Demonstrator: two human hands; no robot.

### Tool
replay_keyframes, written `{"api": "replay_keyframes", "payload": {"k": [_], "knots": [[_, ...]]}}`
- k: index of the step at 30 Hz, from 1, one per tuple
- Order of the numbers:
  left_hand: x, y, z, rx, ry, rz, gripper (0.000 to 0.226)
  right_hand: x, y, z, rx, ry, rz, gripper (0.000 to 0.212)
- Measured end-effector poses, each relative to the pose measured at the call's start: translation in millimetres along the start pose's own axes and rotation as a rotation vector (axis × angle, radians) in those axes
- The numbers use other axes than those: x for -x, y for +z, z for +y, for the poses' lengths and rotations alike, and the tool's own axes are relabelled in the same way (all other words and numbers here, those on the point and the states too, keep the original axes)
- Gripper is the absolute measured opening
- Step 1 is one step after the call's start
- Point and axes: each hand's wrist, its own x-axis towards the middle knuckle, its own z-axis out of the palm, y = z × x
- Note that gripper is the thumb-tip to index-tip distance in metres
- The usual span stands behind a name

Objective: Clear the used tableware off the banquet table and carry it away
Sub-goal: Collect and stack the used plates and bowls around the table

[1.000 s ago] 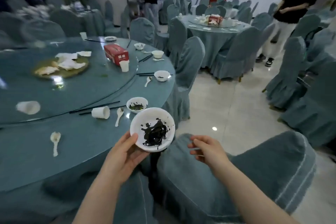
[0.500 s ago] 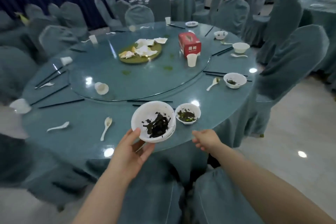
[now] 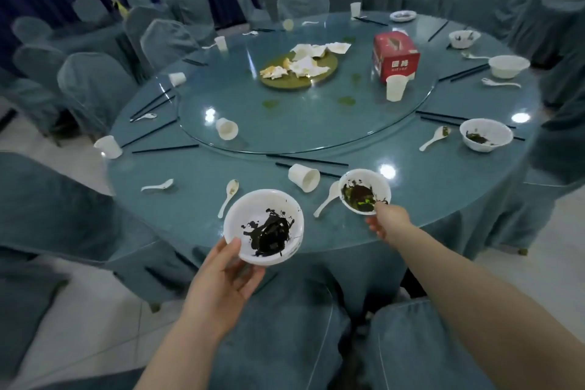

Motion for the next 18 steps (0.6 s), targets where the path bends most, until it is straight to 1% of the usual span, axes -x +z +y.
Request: {"api": "replay_keyframes", "payload": {"k": [2, 7, 10, 13, 15, 18], "knots": [[5.1, -7.5, -2.0, -0.004, 0.008, 0.012, 0.017, 19.5, 5.2, 1.2, -0.032, -0.067, -0.062, 0.017], [28.2, -23.6, -2.7, -0.014, 0.011, 0.038, 0.009, 100.3, 4.2, 8.6, -0.060, -0.163, -0.303, 0.023], [54.3, -32.7, -3.0, -0.065, 0.039, 0.006, 0.012, 160.4, -11.6, 16.7, -0.078, -0.234, -0.399, 0.024], [88.5, -40.0, -6.4, -0.127, 0.078, -0.068, 0.012, 221.2, -31.2, 17.6, -0.082, -0.363, -0.371, 0.022], [113.5, -43.8, -12.9, -0.165, 0.082, -0.120, 0.013, 260.5, -43.3, 21.0, 0.012, -0.456, -0.335, 0.024], [149.7, -48.1, -27.2, -0.231, 0.066, -0.228, 0.016, 317.0, -55.7, 36.9, 0.167, -0.528, -0.266, 0.026]]}}
